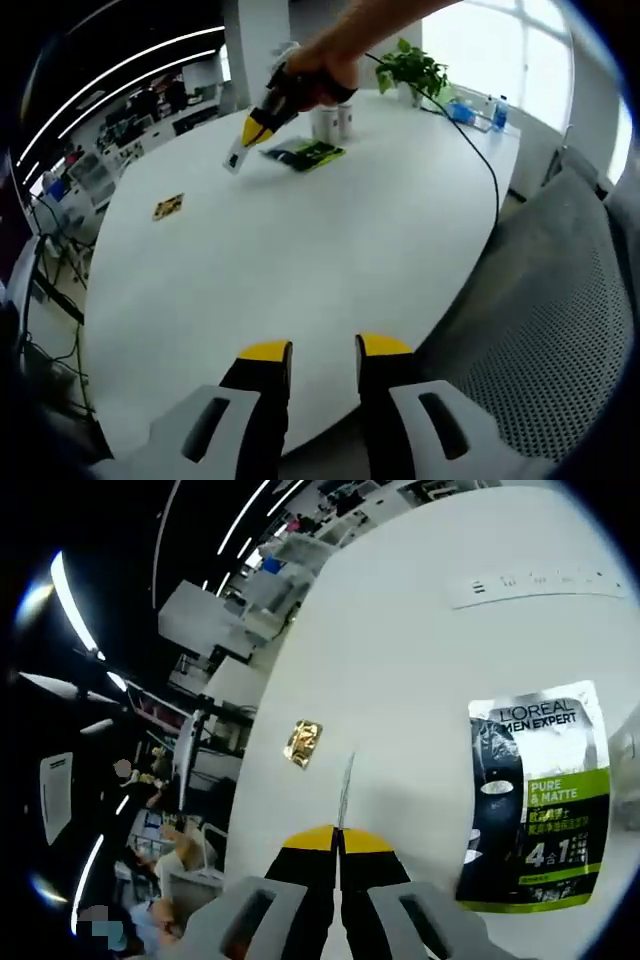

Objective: Arrange the skincare products in the storage area until every visible bottle or jar stands upright without overlapping.

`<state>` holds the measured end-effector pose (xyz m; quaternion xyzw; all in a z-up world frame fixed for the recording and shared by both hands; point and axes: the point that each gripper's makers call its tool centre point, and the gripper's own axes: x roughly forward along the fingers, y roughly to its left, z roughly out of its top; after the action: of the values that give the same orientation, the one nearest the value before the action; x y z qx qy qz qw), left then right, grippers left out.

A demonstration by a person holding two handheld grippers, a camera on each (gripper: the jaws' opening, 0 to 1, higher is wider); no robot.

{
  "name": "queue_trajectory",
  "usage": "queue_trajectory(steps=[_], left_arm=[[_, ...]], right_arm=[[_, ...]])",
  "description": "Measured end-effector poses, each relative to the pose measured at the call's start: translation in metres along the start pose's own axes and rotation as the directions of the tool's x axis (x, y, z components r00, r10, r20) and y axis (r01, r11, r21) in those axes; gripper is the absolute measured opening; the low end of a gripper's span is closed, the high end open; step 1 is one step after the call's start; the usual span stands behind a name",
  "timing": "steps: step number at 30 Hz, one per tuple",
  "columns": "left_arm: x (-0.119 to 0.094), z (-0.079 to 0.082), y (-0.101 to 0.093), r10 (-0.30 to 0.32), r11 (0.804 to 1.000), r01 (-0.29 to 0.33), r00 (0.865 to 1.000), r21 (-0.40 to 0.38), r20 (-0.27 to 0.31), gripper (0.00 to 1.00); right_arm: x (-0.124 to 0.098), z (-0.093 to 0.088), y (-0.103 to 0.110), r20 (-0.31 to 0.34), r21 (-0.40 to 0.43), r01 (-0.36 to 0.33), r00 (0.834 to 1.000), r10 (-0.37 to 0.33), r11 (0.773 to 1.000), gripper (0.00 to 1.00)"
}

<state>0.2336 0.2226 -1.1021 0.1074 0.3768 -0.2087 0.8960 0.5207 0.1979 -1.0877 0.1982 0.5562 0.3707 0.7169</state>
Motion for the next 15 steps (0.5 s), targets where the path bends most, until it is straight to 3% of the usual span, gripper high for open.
queue_trajectory(steps=[6,15], left_arm=[[0.0,-0.001,-0.001,0.001,1.0,-0.001,1.0,0.009,-0.011,0.19],[0.0,-0.004,0.0,0.005,1.0,-0.005,1.0,0.013,-0.025,0.18]], right_arm=[[0.003,0.007,-0.024,0.035,0.026,0.067,0.997,-0.068,0.997,0.0],[0.004,0.014,-0.051,0.037,0.013,0.168,0.985,-0.168,0.986,0.0]])
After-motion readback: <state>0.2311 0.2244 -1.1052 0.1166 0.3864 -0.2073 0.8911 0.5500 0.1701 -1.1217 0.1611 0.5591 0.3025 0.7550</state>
